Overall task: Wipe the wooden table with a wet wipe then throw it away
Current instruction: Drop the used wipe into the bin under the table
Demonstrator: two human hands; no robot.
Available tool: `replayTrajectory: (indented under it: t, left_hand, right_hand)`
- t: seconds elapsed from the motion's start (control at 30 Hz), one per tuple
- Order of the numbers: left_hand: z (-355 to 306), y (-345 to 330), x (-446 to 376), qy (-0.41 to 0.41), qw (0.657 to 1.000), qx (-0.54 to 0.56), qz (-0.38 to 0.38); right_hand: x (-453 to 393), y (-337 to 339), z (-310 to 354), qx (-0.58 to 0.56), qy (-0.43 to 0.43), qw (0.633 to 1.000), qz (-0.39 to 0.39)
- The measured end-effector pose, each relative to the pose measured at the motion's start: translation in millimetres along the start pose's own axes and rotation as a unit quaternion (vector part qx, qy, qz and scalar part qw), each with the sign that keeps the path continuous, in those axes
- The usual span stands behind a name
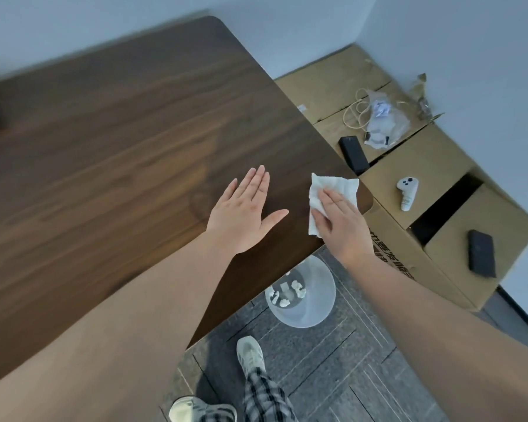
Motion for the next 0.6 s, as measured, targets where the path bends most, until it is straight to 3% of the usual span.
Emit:
replayTrajectory:
  t: [0.07, 0.23, 0.37, 0.5, 0.6]
  left_hand:
    - [-8, -3, -10, -0.015, 1.000, -0.010, 0.005]
    - [-34, -7, -26, -0.057, 0.998, -0.021, 0.014]
    - [-63, -6, -45, -0.094, 0.995, -0.022, 0.016]
    - [-89, -12, -67, -0.143, 0.989, -0.036, 0.013]
    - [-105, -19, -75, -0.163, 0.985, -0.054, 0.011]
  right_hand:
    - [5, 7, -12, -0.029, -0.008, 0.998, -0.061]
    - [23, 17, -41, -0.060, -0.028, 0.997, -0.047]
    - [67, 10, -73, -0.139, -0.093, 0.981, -0.097]
    - [105, -27, -114, -0.122, -0.218, 0.968, 0.023]
    - [112, -53, -132, -0.132, -0.253, 0.956, 0.068]
Point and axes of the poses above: each hand's wrist, its own x-axis away from the middle knuckle, its own y-axis out of the back of the hand, z = x × y, the point moved 3 cm from there along -x, towards the middle knuckle, and after that the axes turned 6 degrees about -x, right-handed, at the moved point
